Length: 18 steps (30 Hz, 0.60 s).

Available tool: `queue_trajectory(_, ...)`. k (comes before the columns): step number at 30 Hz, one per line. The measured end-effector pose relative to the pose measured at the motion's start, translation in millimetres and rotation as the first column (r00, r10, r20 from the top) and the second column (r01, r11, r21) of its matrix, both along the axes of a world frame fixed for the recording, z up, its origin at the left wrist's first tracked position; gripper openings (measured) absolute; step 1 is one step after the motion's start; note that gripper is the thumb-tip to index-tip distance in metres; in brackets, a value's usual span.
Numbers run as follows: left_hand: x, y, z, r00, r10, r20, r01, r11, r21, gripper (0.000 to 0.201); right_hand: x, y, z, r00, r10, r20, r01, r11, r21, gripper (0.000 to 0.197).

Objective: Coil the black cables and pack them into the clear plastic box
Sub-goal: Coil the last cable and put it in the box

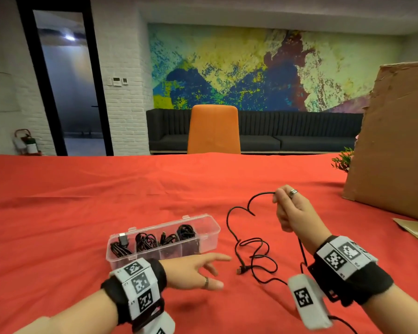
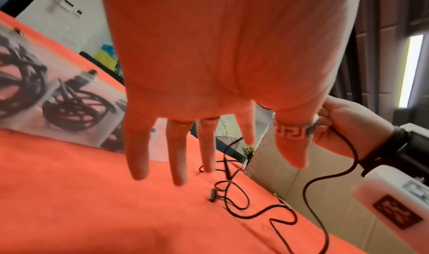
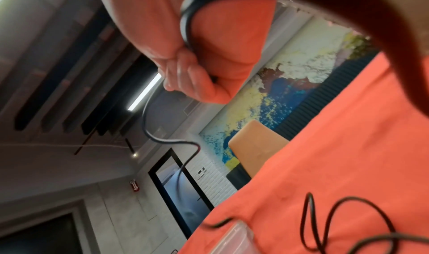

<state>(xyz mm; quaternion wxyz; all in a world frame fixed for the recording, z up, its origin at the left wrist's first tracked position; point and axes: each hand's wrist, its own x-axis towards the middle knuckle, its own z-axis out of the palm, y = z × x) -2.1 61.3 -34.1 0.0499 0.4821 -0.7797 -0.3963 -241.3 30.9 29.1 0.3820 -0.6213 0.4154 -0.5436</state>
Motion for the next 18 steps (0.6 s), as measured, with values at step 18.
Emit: queue_trajectory(18, -8.7, -21.3, 13.0, 0.623, 0.47, -0.625, -0.566, 0.822, 0.055, 0.038, -26.3, -6.5, -16.9, 0.943, -0.206, -0.263, 0.201, 0.979, -0.046, 0.023)
